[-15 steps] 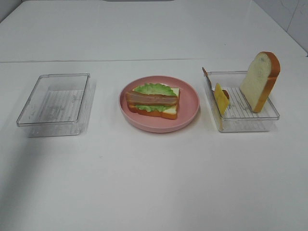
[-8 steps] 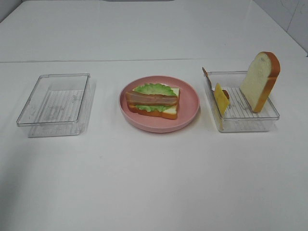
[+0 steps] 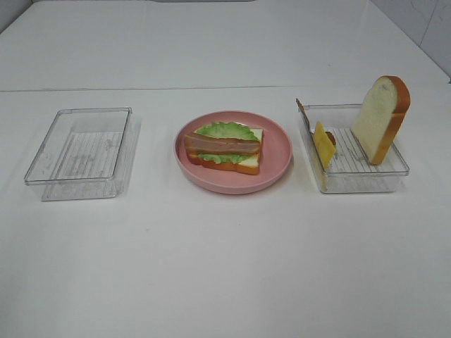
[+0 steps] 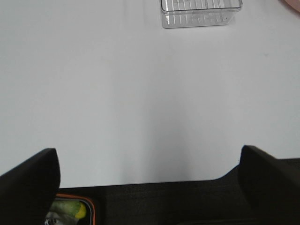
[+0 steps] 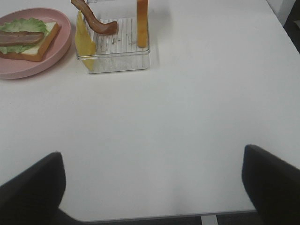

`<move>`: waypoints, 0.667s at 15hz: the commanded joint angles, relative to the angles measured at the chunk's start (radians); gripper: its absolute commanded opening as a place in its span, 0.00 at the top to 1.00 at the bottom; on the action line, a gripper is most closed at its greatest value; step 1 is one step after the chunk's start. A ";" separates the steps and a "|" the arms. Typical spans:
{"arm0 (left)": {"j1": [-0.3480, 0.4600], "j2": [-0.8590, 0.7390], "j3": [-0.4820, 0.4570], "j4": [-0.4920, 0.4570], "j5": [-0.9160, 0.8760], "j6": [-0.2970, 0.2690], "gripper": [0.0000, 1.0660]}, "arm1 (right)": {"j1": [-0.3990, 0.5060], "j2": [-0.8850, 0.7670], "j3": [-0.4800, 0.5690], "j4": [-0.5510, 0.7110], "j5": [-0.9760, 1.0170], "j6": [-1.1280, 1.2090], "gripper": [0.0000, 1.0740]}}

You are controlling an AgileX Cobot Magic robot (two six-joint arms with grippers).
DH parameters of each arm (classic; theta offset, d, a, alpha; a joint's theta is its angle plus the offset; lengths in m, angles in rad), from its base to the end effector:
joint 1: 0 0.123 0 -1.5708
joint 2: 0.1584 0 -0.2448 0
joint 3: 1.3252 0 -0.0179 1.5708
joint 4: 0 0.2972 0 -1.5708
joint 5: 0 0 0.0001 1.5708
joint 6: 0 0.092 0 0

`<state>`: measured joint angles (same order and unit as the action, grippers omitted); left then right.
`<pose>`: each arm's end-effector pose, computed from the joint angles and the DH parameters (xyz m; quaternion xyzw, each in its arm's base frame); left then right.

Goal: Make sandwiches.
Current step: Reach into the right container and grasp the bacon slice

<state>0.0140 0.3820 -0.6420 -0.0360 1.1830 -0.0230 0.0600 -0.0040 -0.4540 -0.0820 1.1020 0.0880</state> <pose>0.1251 -0.0013 0.2986 -0.0176 0.9329 -0.0196 0.3591 0.0811 -0.0019 0.2816 0.0138 0.8734 -0.0050 0.4868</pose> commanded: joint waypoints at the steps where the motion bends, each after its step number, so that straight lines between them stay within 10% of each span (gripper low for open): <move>1: 0.000 -0.094 0.057 -0.008 -0.035 0.055 0.11 | -0.003 -0.024 0.003 0.000 -0.003 -0.006 0.08; 10: 0.000 -0.171 0.124 -0.017 -0.108 0.068 0.11 | -0.003 -0.023 0.003 0.000 -0.003 -0.006 0.08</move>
<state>0.0140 0.2170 -0.5200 -0.0500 1.0800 0.0500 0.0600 -0.0040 -0.4540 -0.0820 1.1020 0.0880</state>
